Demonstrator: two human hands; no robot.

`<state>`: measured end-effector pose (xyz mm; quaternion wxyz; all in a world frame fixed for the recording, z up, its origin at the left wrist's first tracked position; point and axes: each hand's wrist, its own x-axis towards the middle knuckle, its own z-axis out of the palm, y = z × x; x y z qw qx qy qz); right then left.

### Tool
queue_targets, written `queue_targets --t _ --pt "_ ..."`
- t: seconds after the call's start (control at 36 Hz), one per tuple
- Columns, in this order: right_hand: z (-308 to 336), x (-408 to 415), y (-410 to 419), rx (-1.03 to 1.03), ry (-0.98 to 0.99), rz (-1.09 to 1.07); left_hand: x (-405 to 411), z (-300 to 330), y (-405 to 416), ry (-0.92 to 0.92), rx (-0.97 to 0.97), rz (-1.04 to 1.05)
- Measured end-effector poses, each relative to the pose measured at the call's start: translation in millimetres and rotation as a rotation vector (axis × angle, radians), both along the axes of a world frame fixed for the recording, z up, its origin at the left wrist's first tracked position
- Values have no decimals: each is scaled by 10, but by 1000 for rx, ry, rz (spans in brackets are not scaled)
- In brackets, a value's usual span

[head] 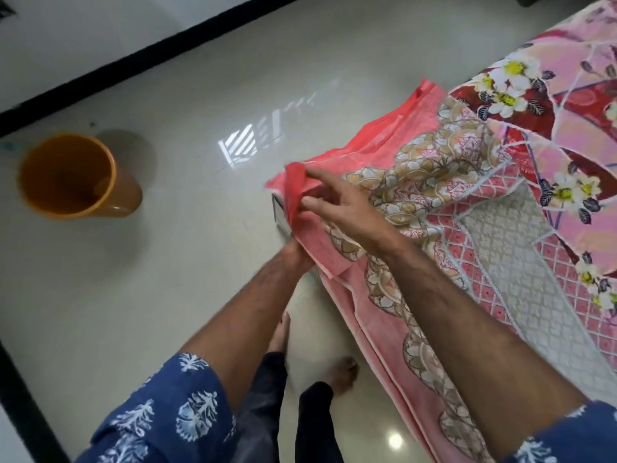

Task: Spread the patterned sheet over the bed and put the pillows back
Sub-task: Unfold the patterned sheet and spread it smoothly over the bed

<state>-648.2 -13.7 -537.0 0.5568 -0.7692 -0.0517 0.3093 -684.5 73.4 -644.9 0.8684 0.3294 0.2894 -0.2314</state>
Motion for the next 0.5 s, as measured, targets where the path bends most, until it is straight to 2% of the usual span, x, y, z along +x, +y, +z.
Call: queue_targets --t 0.06,0.11,0.14,0.19,0.25,0.39,0.5 --pt "52 -13 -109 198 116 -165 -10 44 14 97 -55 -102" --pt "76 -98 -237 269 139 -356 -28 124 44 -48 76 -97" --pt "69 -173 -308 229 116 -445 -46 186 49 -71 81 -55" --pt "-32 -407 -468 59 52 -572 -115 266 106 47 -50 1" --pt "-167 -717 -624 -65 38 -664 -157 206 151 52 -45 40" --pt "-493 -1630 -921 -161 191 -867 -370 92 -19 146 -64 130" --pt "-697 -2263 -1092 -242 321 -869 -603 -29 -117 118 -97 169"
